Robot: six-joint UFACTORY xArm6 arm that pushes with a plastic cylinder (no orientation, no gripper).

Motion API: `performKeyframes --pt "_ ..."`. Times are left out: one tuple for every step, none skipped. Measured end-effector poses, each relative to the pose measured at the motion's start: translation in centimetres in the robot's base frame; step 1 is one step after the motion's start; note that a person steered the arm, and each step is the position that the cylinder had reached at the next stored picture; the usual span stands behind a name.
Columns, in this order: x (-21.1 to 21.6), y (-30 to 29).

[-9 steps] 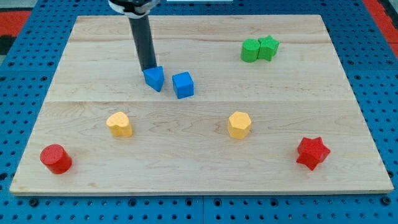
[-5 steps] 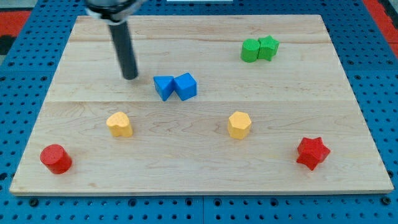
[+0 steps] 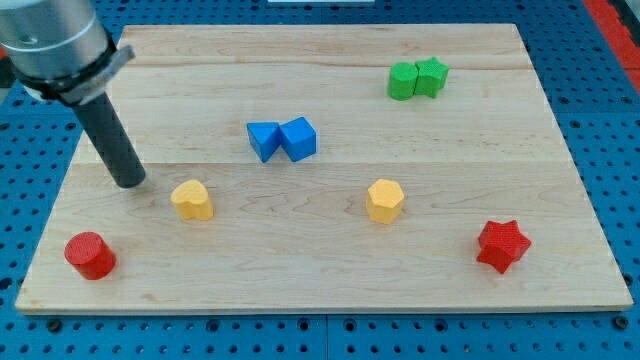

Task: Push the yellow hexagon towards the bottom center

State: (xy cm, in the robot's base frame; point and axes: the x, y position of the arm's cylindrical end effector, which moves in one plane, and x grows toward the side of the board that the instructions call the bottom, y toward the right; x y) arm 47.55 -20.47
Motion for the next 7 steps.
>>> performKeyframes --pt "1.3 2.7" --pt "2.1 5.0" --pt "2.2 7.4" --pt "2.2 9.6" --pt "4.3 10.4" --pt "8.0 10.1" --pt "6.9 10.5"
